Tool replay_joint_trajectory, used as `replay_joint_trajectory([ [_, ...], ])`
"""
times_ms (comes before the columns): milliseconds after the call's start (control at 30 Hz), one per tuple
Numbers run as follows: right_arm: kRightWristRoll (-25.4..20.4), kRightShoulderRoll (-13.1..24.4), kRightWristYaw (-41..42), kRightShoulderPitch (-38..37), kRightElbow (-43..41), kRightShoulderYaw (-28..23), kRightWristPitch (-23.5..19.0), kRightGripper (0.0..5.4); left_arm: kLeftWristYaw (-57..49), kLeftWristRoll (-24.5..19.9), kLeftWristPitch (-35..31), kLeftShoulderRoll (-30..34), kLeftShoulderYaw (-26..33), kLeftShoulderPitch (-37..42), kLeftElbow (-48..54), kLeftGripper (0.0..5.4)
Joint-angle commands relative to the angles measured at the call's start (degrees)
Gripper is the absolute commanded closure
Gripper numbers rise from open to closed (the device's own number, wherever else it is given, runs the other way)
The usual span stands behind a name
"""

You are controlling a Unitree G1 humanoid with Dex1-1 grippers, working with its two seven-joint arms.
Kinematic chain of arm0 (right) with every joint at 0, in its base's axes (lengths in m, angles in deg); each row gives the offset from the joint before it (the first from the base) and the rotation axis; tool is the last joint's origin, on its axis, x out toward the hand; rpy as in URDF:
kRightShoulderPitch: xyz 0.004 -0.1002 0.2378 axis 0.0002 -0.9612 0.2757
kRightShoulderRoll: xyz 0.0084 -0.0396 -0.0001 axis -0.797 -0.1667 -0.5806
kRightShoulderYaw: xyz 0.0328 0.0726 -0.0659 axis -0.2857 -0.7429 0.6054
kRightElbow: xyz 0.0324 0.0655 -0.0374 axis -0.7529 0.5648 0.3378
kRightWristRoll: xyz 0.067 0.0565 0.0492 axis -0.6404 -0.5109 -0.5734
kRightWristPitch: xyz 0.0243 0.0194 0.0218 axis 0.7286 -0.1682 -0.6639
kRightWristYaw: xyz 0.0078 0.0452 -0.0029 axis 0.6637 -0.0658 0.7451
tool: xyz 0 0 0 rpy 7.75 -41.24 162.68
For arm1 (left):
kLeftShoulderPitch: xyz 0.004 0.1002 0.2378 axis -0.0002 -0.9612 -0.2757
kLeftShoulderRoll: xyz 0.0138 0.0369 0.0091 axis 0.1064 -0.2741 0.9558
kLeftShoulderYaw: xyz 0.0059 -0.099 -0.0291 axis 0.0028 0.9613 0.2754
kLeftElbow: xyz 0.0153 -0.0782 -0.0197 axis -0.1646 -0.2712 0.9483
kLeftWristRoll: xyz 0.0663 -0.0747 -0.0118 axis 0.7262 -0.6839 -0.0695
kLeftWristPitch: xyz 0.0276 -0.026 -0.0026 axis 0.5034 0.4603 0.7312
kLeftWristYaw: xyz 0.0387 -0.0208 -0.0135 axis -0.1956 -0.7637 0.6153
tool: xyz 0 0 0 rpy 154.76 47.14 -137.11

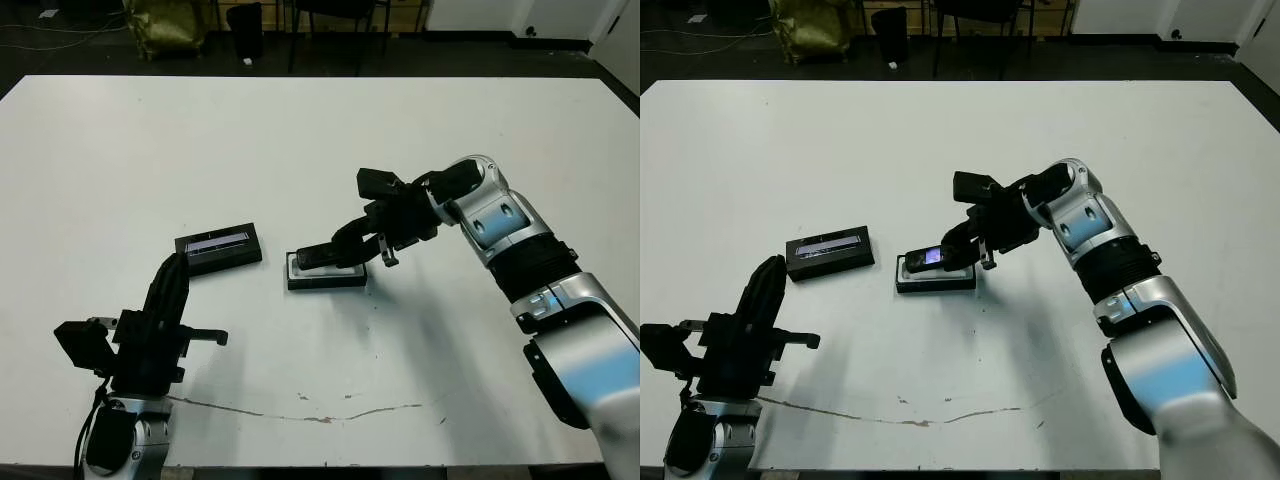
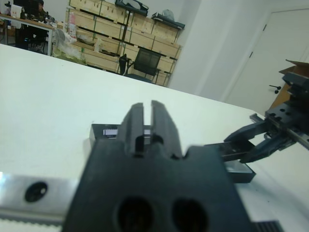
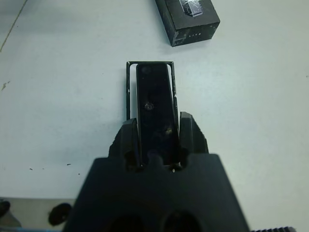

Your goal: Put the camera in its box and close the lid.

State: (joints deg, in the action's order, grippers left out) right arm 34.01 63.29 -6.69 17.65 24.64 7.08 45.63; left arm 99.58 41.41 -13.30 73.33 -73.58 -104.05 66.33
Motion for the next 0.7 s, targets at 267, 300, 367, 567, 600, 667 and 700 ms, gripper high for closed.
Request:
replay_joint_trajectory([
  [267,1.9,-1.1,-0.6,-0.7,2.0,1.3,0.4,4.92,-0.4,-0.4,-1.2,0.0,0.0,-0.9,0.2,5.4],
  [300,2.1,-1.2,-0.7,-0.8,2.0,1.4,0.2,4.92,-0.3,-0.2,-0.8,0.0,0.0,-0.9,0.0,5.4],
  [367,2.3,-1.4,-0.8,-0.8,1.8,1.6,-0.3,4.92,-0.5,0.0,-0.8,-0.1,0.0,-0.9,0.0,5.4],
  [567,3.0,-1.9,-1.3,-1.2,0.8,2.0,-2.8,4.92,-0.5,-0.7,-1.6,-0.3,-0.1,-1.2,0.4,5.4],
  [600,2.9,-2.0,-1.4,-1.3,0.7,2.1,-3.0,4.92,-0.5,-0.8,-1.7,-0.3,-0.1,-1.3,0.5,5.4],
  [667,2.6,-2.4,-1.2,-1.4,1.1,2.0,-2.7,4.92,-0.7,-0.6,-1.4,-0.4,-0.2,-1.2,0.3,5.4],
  [700,2.3,-2.7,-1.0,-1.4,1.4,2.0,-3.1,4.92,-0.6,-0.3,-1.1,-0.4,-0.2,-1.1,0.0,5.4],
])
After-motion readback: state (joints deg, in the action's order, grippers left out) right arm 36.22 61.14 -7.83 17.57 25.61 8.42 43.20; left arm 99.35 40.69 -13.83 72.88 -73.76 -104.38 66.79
